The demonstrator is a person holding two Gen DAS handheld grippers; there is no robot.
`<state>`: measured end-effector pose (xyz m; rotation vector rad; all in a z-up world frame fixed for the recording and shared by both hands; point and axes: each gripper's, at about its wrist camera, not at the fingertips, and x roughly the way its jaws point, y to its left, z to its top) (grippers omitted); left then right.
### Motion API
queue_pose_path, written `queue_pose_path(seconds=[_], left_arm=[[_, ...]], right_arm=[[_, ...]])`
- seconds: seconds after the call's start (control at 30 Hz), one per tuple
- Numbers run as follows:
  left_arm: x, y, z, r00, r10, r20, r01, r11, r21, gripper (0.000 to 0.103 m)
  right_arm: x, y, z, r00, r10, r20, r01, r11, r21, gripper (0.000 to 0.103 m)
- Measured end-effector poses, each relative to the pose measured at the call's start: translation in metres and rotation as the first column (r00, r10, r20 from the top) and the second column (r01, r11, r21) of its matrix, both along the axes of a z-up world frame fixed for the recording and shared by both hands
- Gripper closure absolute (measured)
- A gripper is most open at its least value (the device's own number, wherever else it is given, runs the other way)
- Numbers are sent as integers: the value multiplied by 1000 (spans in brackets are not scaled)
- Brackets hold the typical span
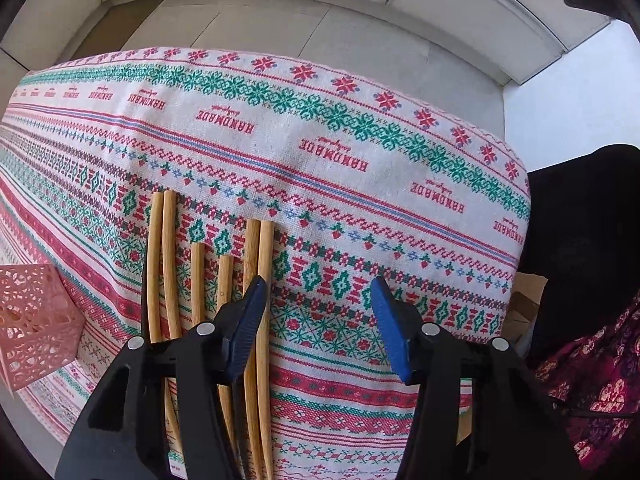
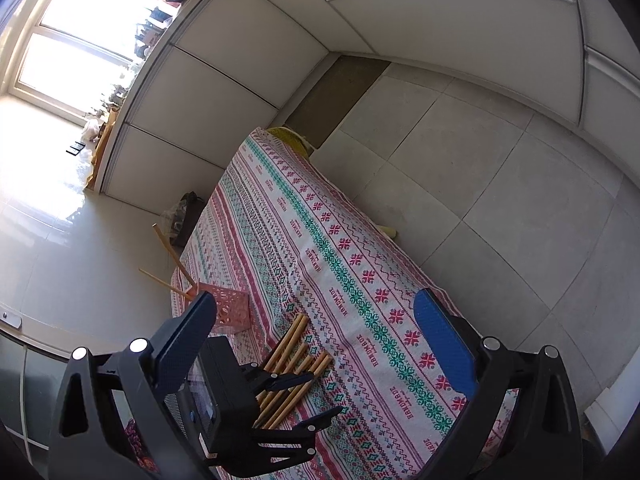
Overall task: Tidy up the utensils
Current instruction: 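Lower the left tool onto the remaining chopsticks and close on one, then lift the chopstick with the left tool while the right tool grasps another chopstick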
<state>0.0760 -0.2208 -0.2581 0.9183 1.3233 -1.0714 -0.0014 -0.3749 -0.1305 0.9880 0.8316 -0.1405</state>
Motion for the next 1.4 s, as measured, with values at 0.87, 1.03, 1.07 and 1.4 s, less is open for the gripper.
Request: queue_pose_path(seconds=[0.87, 1.03, 1.07, 1.4], left_arm=[[-15, 63, 16, 858, 513, 3, -499, 836, -229, 97], [-39, 130, 55, 791, 587, -170, -594, 672, -441, 97], [-43, 141, 66, 786, 586, -197, -597, 638, -486, 97], [-67, 219, 157, 796, 562, -226, -493, 384, -781, 97]], right_arm=[[25, 17, -49, 981, 76, -179, -53, 990, 130, 8], [47, 70, -83, 931, 247, -268, -177, 949, 259, 50], [51, 82, -88, 920, 265, -287, -192, 946, 260, 55], [76, 142, -94, 884, 188, -427, -189, 981, 40, 83]])
